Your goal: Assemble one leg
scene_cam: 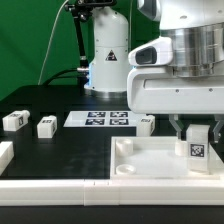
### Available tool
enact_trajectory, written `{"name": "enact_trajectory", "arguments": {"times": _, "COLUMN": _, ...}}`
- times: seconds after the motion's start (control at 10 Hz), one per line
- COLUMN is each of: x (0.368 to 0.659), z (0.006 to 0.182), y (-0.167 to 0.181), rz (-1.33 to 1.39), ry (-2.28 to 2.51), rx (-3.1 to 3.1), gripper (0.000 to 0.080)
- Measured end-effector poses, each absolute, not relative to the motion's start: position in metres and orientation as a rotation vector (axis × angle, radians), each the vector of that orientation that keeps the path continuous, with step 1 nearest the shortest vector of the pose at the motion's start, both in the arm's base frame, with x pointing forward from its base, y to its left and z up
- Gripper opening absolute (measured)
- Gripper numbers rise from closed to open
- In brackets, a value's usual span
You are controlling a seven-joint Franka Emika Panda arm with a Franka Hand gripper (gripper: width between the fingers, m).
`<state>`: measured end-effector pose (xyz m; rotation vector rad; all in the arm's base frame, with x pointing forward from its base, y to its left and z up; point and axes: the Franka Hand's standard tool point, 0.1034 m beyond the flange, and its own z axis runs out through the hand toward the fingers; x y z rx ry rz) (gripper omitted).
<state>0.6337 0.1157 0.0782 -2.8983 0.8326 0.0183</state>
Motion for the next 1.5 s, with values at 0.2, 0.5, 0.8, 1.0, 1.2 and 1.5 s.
{"name": "enact_trajectory", "arguments": {"times": 0.2, "x": 0.6336, "z": 0.0782, "y": 0.1164, "rz": 0.041, "ry": 1.108, "rx": -2.802, "gripper": 0.0291}}
{"name": "enact_trajectory", "arguments": {"times": 0.5, "x": 0.6336, "z": 0.078, "y": 0.1164, "rz": 0.046, "ry": 1.126, "rx": -2.793, "gripper": 0.0401}}
{"name": "enact_trajectory", "arguments": {"times": 0.8, "x": 0.6333, "z": 0.0819, "y": 0.1215, "rz": 0.057, "ry": 0.642, "rx": -2.977, "gripper": 0.0619}}
{"name": "enact_trajectory", "arguments": {"times": 1.0, "x": 0.6364, "z": 0.0838, "y": 0.1245, "rz": 0.047, "ry": 0.304, "rx": -3.034, "gripper": 0.0641}}
{"name": "enact_trajectory", "arguments": {"times": 1.2, "x": 0.6361, "z": 0.082, "y": 0.1205, "rz": 0.043, "ry": -0.016, "rx": -3.046, "gripper": 0.0649}}
{"name": "enact_trajectory", "arguments": {"times": 1.5, "x": 0.6364, "z": 0.0791, "y": 0.1162, "rz": 0.015, "ry": -0.428, "rx": -3.014, "gripper": 0.0649}}
